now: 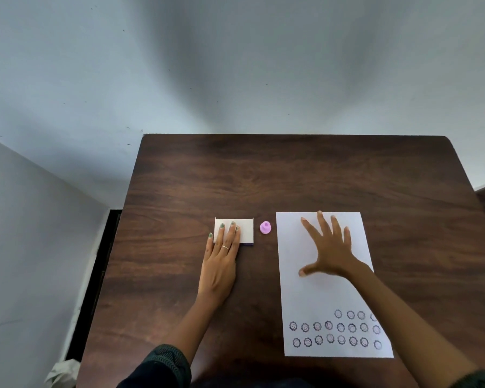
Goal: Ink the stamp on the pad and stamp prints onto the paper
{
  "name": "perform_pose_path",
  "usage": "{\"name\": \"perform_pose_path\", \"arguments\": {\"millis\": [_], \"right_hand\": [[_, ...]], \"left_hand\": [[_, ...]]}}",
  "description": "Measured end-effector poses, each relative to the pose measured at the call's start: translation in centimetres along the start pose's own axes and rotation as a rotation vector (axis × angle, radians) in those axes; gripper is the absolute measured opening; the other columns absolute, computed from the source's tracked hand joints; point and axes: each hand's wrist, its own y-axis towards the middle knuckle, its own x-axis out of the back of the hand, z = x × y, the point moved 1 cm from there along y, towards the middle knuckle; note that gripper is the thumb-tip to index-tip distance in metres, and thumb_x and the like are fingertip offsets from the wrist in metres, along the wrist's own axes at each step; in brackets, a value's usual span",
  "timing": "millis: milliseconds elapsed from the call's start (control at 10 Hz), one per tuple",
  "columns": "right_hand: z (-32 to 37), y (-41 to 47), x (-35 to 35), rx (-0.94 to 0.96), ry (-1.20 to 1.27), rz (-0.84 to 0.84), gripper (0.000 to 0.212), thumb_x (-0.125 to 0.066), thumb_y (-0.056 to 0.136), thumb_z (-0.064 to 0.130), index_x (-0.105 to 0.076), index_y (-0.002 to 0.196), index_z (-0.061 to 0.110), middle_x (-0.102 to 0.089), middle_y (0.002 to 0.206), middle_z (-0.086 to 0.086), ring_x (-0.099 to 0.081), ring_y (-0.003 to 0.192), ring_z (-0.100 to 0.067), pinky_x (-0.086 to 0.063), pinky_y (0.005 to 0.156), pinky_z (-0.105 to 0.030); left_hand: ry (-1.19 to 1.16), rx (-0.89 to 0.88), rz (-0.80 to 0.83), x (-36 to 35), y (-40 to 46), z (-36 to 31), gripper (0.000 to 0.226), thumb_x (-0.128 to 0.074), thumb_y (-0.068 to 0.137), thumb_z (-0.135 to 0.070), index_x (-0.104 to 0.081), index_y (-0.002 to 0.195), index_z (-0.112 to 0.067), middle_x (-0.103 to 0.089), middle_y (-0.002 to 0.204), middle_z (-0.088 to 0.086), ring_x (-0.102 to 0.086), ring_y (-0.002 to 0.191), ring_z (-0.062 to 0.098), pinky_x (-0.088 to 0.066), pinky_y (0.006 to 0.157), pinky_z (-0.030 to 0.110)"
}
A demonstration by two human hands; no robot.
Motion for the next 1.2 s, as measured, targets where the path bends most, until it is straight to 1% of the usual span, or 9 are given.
{"name": "perform_pose_path", "arguments": {"millis": [100,200,300,500,800,900,1000,1100,1200], "right_hand": [[0.1,-0.6,-1.4,-0.003,0.022,-0.002,0.128,-0.065,0.052,0.074,0.02,0.139,0.036,0.037,0.144,0.001,0.026,0.138,-0.034,0.011,0.11,-0.058],[0.3,-0.3,-2.0,-0.019,0.057,0.014,0.128,-0.065,0.052,0.075,0.02,0.139,0.035,0.03,0.152,-0.004,0.026,0.138,-0.033,0.009,0.11,-0.058],[0.3,0.1,-2.0,-0.024,0.086,0.031,0.128,-0.066,0.052,0.073,0.019,0.14,0.035,0.028,0.152,-0.005,0.026,0.138,-0.033,0.007,0.11,-0.059],[0.3,0.6,-1.8,-0.007,0.104,0.021,0.128,-0.068,0.053,0.071,0.017,0.141,0.034,0.027,0.153,-0.006,0.026,0.138,-0.033,0.006,0.11,-0.06],[0.1,0.5,-1.9,0.012,0.112,0.004,0.126,-0.067,0.053,0.072,0.015,0.141,0.034,0.026,0.153,-0.006,0.024,0.139,-0.033,0.006,0.111,-0.058],[0.1,0.2,-1.9,0.021,0.114,-0.099,0.12,-0.054,0.054,0.081,0.009,0.143,0.032,0.019,0.155,-0.005,0.017,0.141,-0.031,0.006,0.112,-0.055],[0.4,-0.2,-1.8,-0.006,0.189,-0.305,0.098,-0.034,0.066,0.078,-0.008,0.145,0.027,0.002,0.157,-0.006,0.003,0.144,-0.03,0.001,0.114,-0.051],[0.7,-0.5,-1.8,0.001,0.251,-0.462,0.086,-0.026,0.074,0.071,-0.023,0.143,0.02,-0.014,0.156,-0.01,-0.011,0.142,-0.034,-0.006,0.114,-0.051],[1.0,-0.3,-2.3,0.015,0.232,-0.545,0.076,-0.026,0.08,0.063,-0.031,0.14,0.015,-0.025,0.152,-0.015,-0.023,0.139,-0.038,-0.015,0.112,-0.053]], "left_hand": [[0.007,0.021,0.011,-0.2,-0.8,-1.1,0.056,-0.03,0.091,-0.014,-0.025,0.147,-0.007,-0.022,0.154,0.007,-0.02,0.142,0.029,-0.001,0.116,0.038],[0.021,0.035,0.027,-0.1,-1.3,-1.6,0.058,-0.032,0.092,-0.022,-0.023,0.148,-0.009,-0.019,0.155,0.006,-0.017,0.143,0.027,-0.002,0.116,0.037],[0.037,0.035,0.036,-0.1,-1.4,-1.7,0.058,-0.032,0.092,-0.023,-0.022,0.148,-0.01,-0.019,0.155,0.006,-0.017,0.143,0.027,-0.002,0.116,0.037],[0.043,0.052,0.089,0.1,-1.4,-1.9,0.057,-0.03,0.092,-0.026,-0.025,0.147,-0.01,-0.026,0.154,0.006,-0.024,0.142,0.026,-0.02,0.115,0.044],[0.047,0.041,0.083,0.2,-1.4,-2.0,0.057,-0.027,0.093,-0.025,-0.023,0.147,-0.01,-0.024,0.153,0.006,-0.024,0.141,0.027,-0.017,0.115,0.044],[0.047,0.034,0.065,0.2,-1.4,-2.3,0.059,-0.029,0.09,-0.021,-0.021,0.147,-0.008,-0.018,0.153,0.005,-0.024,0.142,0.027,-0.013,0.117,0.043],[0.014,0.056,0.053,0.8,-1.1,-3.1,0.06,-0.029,0.089,-0.02,-0.022,0.147,-0.006,-0.023,0.154,0.01,-0.023,0.142,0.027,-0.008,0.118,0.04],[-0.011,0.031,0.013,1.6,-0.4,-3.7,0.06,-0.027,0.09,-0.022,-0.021,0.148,-0.006,-0.021,0.155,0.01,-0.018,0.144,0.026,-0.004,0.119,0.039],[-0.056,0.044,-0.033,2.7,0.8,-4.8,0.06,-0.027,0.091,-0.024,-0.019,0.148,-0.008,-0.018,0.157,0.008,-0.013,0.145,0.024,-0.009,0.118,0.04]]}}
